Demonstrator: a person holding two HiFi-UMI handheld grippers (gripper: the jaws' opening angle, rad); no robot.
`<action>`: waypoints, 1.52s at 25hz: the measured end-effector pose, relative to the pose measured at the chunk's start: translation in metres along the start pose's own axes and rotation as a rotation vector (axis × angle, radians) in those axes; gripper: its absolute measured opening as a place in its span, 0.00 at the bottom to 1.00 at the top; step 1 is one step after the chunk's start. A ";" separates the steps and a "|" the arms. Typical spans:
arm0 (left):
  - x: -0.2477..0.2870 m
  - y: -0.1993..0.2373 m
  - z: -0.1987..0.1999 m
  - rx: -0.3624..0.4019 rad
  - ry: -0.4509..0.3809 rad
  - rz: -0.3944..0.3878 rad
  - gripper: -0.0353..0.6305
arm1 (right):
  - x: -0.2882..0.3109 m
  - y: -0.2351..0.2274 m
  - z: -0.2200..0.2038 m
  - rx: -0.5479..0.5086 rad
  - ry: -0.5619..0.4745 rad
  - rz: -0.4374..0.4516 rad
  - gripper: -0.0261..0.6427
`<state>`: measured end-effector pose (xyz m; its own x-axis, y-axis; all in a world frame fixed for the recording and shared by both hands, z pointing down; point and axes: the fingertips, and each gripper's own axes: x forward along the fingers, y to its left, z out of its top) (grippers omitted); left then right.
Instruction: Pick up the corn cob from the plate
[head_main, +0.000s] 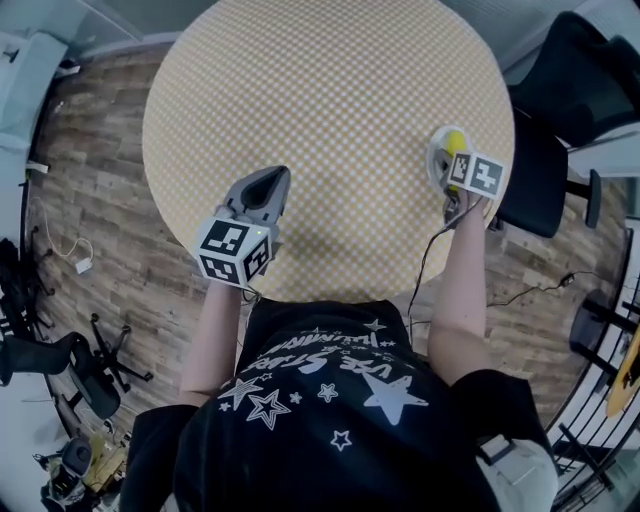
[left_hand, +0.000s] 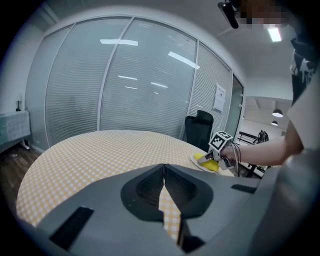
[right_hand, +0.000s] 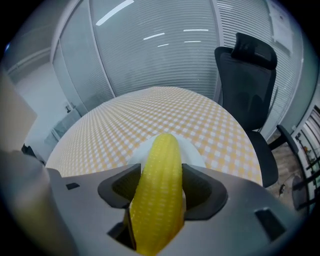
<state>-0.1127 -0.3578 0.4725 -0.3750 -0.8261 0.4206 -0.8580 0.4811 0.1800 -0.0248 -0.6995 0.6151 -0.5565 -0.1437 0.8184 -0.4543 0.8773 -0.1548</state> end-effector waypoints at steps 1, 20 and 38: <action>-0.001 0.000 -0.002 0.002 0.006 -0.008 0.07 | -0.005 0.000 0.001 0.017 -0.017 0.004 0.43; -0.060 0.043 -0.002 -0.011 -0.076 -0.105 0.07 | -0.132 0.146 0.027 0.209 -0.433 0.378 0.43; -0.162 0.162 -0.016 0.028 -0.091 -0.274 0.07 | -0.163 0.352 -0.031 0.185 -0.491 0.338 0.43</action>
<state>-0.1850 -0.1418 0.4483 -0.1570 -0.9477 0.2780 -0.9404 0.2294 0.2509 -0.0724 -0.3536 0.4446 -0.9254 -0.1045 0.3643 -0.2858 0.8238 -0.4896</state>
